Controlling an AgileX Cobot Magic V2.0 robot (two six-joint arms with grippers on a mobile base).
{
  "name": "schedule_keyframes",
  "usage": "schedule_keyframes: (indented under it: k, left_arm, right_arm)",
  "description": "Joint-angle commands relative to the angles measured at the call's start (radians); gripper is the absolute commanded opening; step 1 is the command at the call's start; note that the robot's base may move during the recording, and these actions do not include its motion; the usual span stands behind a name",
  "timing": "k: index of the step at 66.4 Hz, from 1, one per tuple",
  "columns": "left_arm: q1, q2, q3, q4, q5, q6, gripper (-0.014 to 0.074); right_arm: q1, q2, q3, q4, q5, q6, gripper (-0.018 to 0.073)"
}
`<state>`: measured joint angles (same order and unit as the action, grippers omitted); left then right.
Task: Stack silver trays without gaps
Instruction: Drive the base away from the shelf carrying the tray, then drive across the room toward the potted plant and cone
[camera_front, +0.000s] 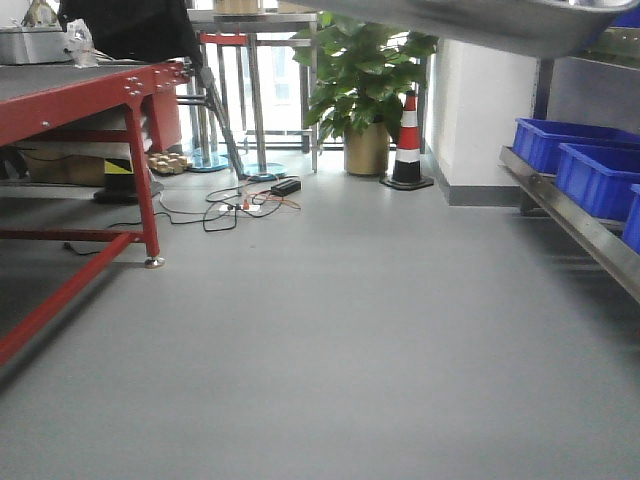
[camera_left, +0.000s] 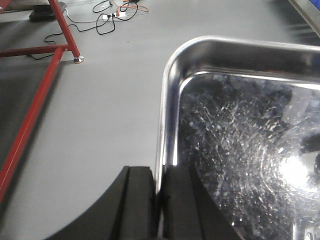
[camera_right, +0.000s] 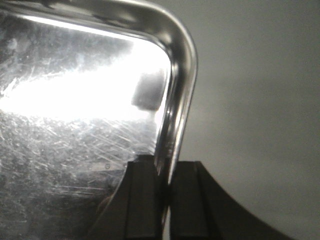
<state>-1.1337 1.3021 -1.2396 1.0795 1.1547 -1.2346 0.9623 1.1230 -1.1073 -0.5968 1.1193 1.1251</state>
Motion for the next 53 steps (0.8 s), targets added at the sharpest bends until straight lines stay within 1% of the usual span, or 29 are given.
schedule_keyframes:
  k: [1,53]
  left_arm:
    - [-0.005,-0.002,-0.004,0.052,-0.028,-0.006,-0.0016]
    - [-0.005,-0.002,-0.004,0.052,-0.028,-0.006,-0.0016]
  right_arm:
    - [0.012,0.003,-0.006,-0.001,-0.035,-0.027,-0.0022]
    - [0.012,0.003,-0.006,-0.001,-0.035,-0.027,-0.0022]
